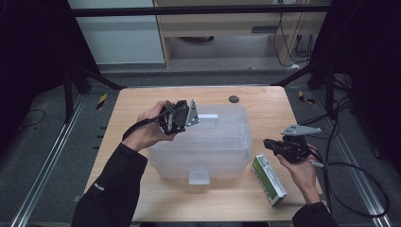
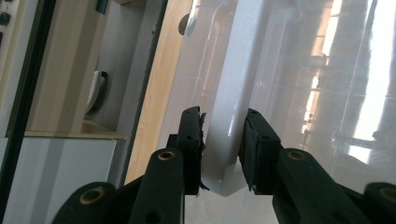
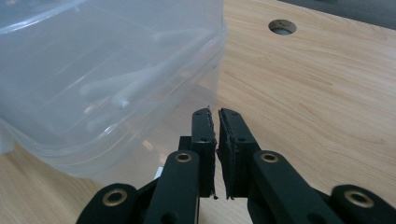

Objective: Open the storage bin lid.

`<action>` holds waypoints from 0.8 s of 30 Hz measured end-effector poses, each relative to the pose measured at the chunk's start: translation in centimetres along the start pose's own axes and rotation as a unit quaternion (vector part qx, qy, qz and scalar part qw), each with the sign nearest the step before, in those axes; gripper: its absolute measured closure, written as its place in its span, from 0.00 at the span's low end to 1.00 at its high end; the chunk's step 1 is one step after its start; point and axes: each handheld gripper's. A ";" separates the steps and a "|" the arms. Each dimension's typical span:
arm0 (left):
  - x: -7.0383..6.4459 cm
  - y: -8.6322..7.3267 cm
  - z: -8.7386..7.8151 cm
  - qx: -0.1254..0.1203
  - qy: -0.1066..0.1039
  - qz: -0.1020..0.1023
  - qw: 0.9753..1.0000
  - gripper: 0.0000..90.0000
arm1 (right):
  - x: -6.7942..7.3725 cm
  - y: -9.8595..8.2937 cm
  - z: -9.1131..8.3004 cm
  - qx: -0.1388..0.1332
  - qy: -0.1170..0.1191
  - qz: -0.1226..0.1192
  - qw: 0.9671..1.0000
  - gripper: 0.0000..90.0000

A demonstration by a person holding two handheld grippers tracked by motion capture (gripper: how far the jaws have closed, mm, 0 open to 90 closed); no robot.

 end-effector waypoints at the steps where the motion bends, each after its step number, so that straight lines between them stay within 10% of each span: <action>1: 0.0 0.0 0.0 0.000 0.001 -0.002 1.000 0.78 | 0.0 0.0 0.0 0.000 0.000 0.000 1.000 0.96; 24: 2.1 0.2 0.5 -0.007 0.031 -0.039 0.999 0.76 | 0.9 0.2 -0.1 -0.006 0.053 -0.004 0.999 1.00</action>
Point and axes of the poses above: each handheld gripper's, and its own axes: z roughly forward along the jaws, y roughly out of its top, x roughly to its left, and after that the axes turned 3 degrees about y, right-handed
